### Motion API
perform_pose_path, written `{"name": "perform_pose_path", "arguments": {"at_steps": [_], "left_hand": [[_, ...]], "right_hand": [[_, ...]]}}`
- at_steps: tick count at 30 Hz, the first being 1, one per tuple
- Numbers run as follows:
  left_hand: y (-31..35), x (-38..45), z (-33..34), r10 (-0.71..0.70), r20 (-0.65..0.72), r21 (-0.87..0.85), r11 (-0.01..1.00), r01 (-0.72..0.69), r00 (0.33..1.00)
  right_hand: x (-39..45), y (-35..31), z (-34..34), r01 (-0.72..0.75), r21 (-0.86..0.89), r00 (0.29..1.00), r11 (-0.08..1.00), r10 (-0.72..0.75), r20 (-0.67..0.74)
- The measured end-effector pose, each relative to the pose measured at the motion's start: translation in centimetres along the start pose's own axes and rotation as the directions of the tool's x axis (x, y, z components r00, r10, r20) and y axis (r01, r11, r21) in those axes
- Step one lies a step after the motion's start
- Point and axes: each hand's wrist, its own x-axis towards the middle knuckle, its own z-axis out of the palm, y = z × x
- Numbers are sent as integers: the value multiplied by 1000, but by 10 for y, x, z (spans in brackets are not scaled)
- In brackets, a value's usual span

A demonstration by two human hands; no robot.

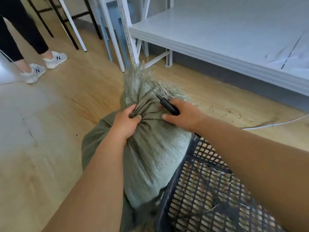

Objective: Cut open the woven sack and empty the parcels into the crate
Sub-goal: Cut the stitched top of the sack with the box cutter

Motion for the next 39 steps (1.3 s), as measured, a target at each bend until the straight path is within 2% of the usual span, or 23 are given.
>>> {"name": "perform_pose_path", "arguments": {"at_steps": [2, 6, 11, 14, 18, 20, 22, 24, 27, 28, 30, 33, 34, 36, 38, 39], "left_hand": [[6, -26, -1, 1, 19, -28, 1000, -1, 1000], [14, -58, 8, 139, -14, -45, 989, -140, 990], [11, -56, 5, 216, 109, -96, 974, -206, 970], [10, -53, -2, 268, 178, 81, 955, -286, 947], [-2, -44, 1, 194, 111, 143, 967, -209, 975], [-4, -40, 1, 165, 80, 133, 976, -175, 983], [-5, -36, -1, 158, 44, 128, 978, -163, 986], [-5, -34, -1, 159, 15, 143, 977, -160, 987], [-5, -35, 0, 153, -34, 161, 976, -146, 988], [-5, -37, -2, 144, -51, 143, 980, -135, 988], [-10, -36, -8, 110, -59, 103, 989, -103, 992], [-19, -38, -14, 64, -7, 154, 986, -62, 998], [-21, -39, -14, 58, -15, 205, 977, -54, 998], [-20, -41, -15, 122, -121, 351, 934, -73, 985], [-13, -46, -18, 287, -247, 395, 902, -174, 926], [-10, -46, -18, 370, -263, 376, 890, -259, 891]], "right_hand": [[1, 2, -2, -42, 13, 999, 999, 42, 8], [26, -2, 6, -42, -31, 998, 999, 41, -56], [51, 15, 32, -101, -63, 987, 993, 92, -133], [51, 15, 38, -136, -23, 975, 991, 129, -179], [31, 4, 33, -160, 3, 965, 987, 157, -211], [12, 0, 31, -184, 5, 943, 983, 178, -281], [-7, -10, 30, -228, -151, 901, 962, 150, -407], [-16, -32, 32, -183, -236, 870, 954, 45, -491], [-6, -63, 46, -5, -71, 923, 997, -22, -383], [0, -65, 55, -12, -6, 950, 1000, 10, -312], [10, -57, 72, -115, 87, 978, 990, 128, -166], [14, -35, 88, -222, 197, 974, 955, 228, -11], [15, -30, 89, -219, 197, 974, 956, 225, -11], [16, -23, 90, -204, 234, 973, 951, 223, -58], [16, -18, 91, -197, 321, 965, 926, 240, -101], [15, -15, 91, -197, 380, 961, 904, 254, -108]]}}
